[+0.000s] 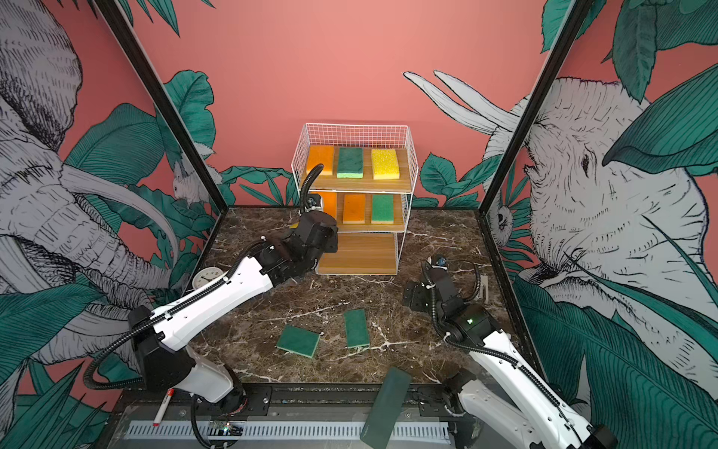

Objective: Arrange cleaning sponges on a shelf
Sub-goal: Place the cleaning sponge on the shelf.

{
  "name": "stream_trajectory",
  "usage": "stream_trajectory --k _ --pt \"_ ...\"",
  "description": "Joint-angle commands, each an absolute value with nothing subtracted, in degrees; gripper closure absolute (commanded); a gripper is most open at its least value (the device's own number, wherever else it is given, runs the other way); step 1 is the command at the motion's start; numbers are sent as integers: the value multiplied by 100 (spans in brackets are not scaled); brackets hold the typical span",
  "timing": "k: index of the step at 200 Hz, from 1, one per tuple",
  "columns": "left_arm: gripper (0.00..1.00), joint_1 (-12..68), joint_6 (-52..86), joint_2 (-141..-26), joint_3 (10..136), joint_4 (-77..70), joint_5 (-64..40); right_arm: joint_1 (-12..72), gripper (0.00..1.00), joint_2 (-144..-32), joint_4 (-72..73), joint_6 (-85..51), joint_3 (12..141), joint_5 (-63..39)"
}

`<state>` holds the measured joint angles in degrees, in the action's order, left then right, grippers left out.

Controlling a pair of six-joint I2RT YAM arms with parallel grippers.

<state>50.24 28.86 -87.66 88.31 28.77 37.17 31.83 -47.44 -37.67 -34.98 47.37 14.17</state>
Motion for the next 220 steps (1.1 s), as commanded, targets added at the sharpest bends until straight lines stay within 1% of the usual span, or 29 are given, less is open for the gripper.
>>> stream_trajectory --k 1,94,138,220 --pt "47 4983 2886 -8791 8754 2537 3891 3149 7 -4813 -3582 -3402 4909 1381" --pt "46 4878 2911 -9105 8920 2469 4140 3120 7 -5016 -3517 -3410 5019 1234" --pt "46 4749 2988 -9175 8862 2400 4040 3108 8 -5175 -3533 -3410 5062 1145" --pt "45 4649 3076 -9568 9153 2345 3841 3094 8 -4987 -3612 -3551 5071 1152"
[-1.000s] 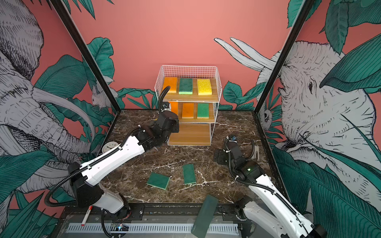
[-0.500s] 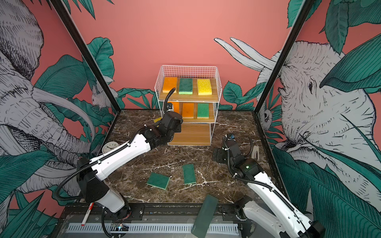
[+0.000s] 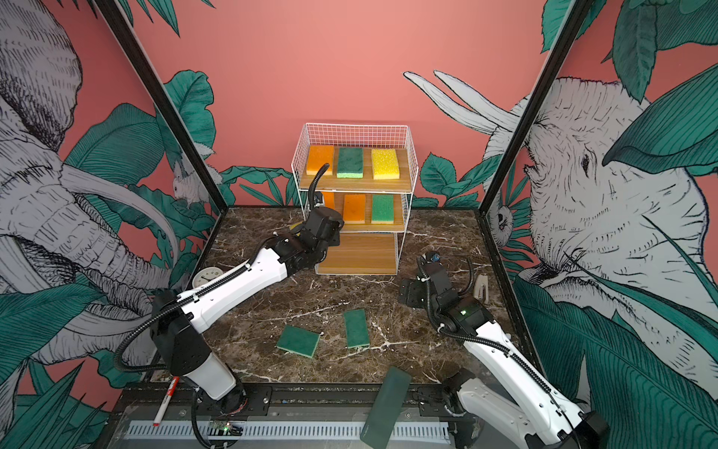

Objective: Arrange cleaning sponges on a shelf
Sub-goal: Place the cleaning sponge on the shelf.

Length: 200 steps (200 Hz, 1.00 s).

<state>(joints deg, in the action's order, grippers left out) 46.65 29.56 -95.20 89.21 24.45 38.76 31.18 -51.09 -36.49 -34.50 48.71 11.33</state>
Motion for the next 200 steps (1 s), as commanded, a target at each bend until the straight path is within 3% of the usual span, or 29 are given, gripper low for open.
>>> stream_trajectory --k 1,50,200 --pt "45 4649 3076 -9574 9165 2346 3846 3094 8 -4985 -3617 -3551 5071 1152" --pt "44 4645 3142 -9648 9219 2386 3931 3094 7 -4904 -3674 -3560 5046 1196" --pt "20 4614 3404 -9589 9171 2654 4211 3085 7 -4896 -3552 -3629 4922 1125"
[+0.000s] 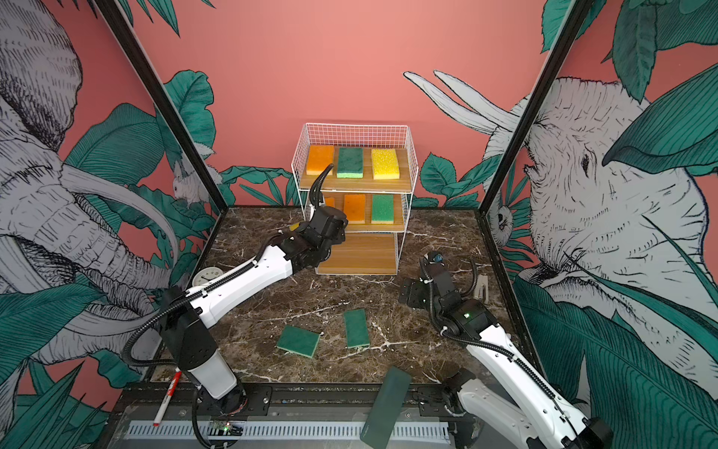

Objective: Arrange cleaning sponges on a shelf
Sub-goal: Place the cleaning sponge on the shelf.

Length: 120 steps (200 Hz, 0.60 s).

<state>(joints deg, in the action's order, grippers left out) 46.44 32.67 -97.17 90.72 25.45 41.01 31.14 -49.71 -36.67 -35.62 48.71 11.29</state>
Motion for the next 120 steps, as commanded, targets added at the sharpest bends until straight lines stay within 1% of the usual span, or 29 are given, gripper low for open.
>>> stream_trajectory --k 1,75,120 --pt "20 4614 3411 -9584 9174 2654 4206 3085 8 -4891 -3556 -3630 4922 1125" --pt "19 4636 3504 -9146 8926 2532 3877 3089 8 -4860 -3529 -3674 4878 1071" --pt "19 4802 3480 -8823 8779 2661 4135 3085 8 -4869 -3554 -3692 4861 1065"
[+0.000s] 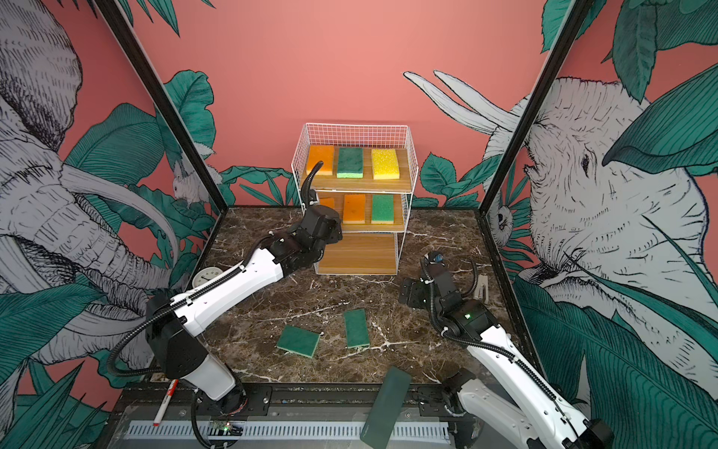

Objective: Arrange cleaning sponges on a shelf
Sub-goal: Place the cleaning sponge on the shelf, then move the cleaning sponge to the shelf.

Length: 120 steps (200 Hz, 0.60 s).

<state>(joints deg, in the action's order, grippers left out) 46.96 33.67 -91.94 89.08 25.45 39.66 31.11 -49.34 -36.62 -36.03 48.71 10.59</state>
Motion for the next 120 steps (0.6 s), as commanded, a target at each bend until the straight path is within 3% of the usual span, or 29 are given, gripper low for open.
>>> stream_trajectory --k 1,14,59,120 --pt "19 4805 3480 -8815 8771 2658 4133 3085 8 -4869 -3552 -3696 4860 1064" --pt "23 4816 3523 -8695 8641 2659 4054 3085 8 -4860 -3565 -3700 4854 1066" --pt "60 4816 3672 -8194 8058 2417 3761 3085 8 -4825 -3562 -3782 4825 1029" --pt "86 4809 3847 -8229 8009 2435 3646 3087 8 -4777 -3508 -3754 4799 1033"
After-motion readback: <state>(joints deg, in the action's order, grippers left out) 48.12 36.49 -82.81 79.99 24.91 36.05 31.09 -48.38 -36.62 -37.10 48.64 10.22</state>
